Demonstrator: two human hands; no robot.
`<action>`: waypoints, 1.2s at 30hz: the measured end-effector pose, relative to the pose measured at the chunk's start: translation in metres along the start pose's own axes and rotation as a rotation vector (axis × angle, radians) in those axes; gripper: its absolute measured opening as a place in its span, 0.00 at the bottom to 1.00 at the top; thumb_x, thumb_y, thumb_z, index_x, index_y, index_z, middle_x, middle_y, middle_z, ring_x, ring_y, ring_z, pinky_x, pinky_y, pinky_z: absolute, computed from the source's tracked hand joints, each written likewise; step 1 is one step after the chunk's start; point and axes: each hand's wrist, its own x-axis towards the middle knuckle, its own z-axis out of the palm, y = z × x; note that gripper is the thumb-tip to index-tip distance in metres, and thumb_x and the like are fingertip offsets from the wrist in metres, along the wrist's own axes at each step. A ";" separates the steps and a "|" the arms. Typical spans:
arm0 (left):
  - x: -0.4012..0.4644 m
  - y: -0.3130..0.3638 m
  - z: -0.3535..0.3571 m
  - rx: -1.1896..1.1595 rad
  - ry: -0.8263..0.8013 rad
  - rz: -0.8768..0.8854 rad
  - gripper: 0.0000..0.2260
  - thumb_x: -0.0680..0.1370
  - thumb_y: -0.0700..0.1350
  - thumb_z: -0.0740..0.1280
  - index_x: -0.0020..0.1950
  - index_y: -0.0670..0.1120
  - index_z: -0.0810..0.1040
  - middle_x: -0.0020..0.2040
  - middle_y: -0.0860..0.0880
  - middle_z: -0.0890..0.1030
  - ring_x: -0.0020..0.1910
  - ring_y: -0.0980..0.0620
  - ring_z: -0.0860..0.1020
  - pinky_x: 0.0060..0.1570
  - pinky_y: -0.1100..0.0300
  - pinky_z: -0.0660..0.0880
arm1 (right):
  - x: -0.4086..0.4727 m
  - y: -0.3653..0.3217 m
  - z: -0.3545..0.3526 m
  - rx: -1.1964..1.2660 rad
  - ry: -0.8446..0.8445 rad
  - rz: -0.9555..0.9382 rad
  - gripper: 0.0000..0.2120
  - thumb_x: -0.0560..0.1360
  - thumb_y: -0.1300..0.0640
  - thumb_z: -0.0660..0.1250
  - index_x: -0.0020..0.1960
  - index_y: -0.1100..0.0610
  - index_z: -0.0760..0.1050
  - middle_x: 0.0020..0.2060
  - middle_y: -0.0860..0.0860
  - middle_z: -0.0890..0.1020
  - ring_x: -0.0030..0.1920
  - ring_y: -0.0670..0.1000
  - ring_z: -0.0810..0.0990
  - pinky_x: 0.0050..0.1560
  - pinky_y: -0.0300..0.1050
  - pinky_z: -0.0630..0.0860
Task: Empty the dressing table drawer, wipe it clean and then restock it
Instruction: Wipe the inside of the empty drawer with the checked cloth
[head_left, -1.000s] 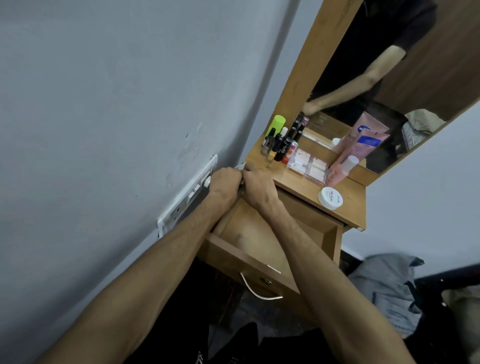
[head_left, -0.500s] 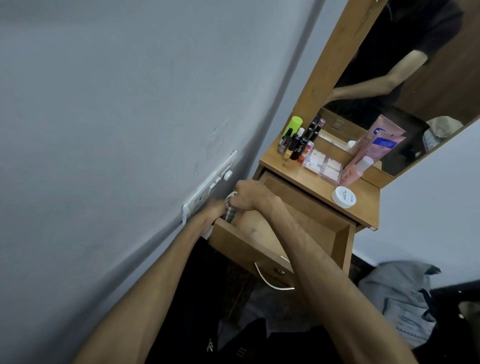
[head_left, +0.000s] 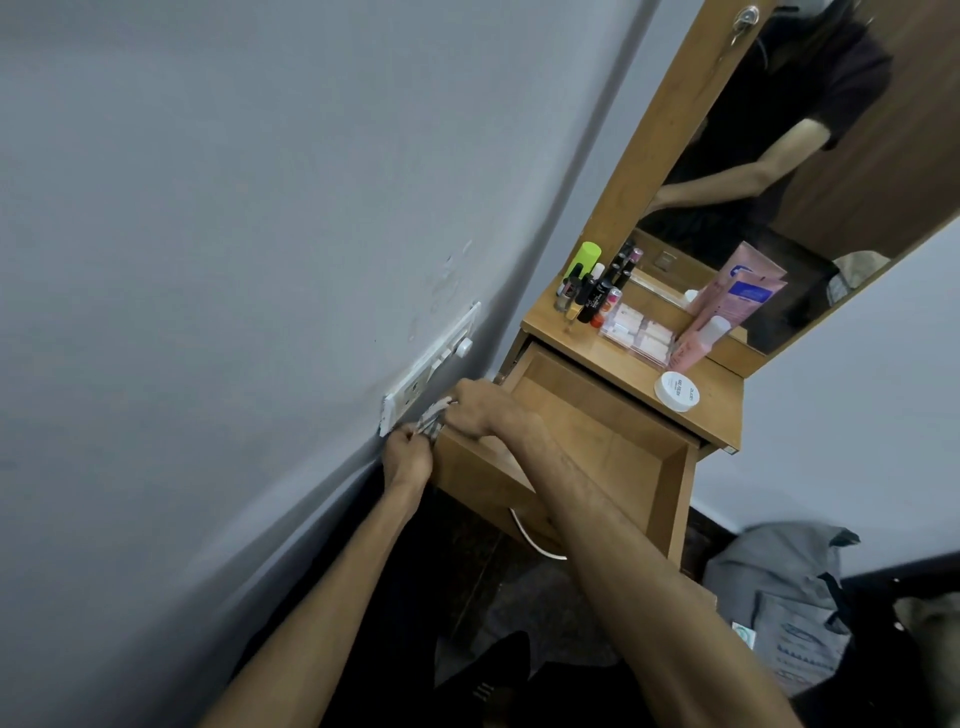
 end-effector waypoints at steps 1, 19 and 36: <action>-0.004 -0.001 -0.001 0.011 0.014 0.012 0.09 0.78 0.39 0.60 0.47 0.42 0.80 0.38 0.46 0.79 0.39 0.46 0.76 0.39 0.56 0.70 | 0.000 -0.001 -0.001 0.003 -0.036 0.010 0.12 0.78 0.54 0.62 0.49 0.61 0.80 0.42 0.56 0.82 0.44 0.57 0.81 0.44 0.49 0.78; -0.114 0.008 0.009 0.317 -0.034 0.626 0.04 0.77 0.42 0.69 0.47 0.51 0.81 0.45 0.55 0.76 0.47 0.52 0.74 0.41 0.61 0.68 | -0.114 0.053 -0.019 0.185 0.097 -0.111 0.06 0.75 0.56 0.64 0.41 0.54 0.78 0.39 0.52 0.80 0.41 0.53 0.78 0.47 0.53 0.77; -0.160 0.048 0.079 0.617 -0.639 0.918 0.08 0.70 0.36 0.71 0.41 0.48 0.83 0.39 0.54 0.74 0.40 0.55 0.74 0.41 0.61 0.69 | -0.242 0.132 0.055 0.331 0.635 0.143 0.21 0.69 0.41 0.69 0.61 0.40 0.75 0.47 0.42 0.84 0.45 0.46 0.82 0.44 0.48 0.80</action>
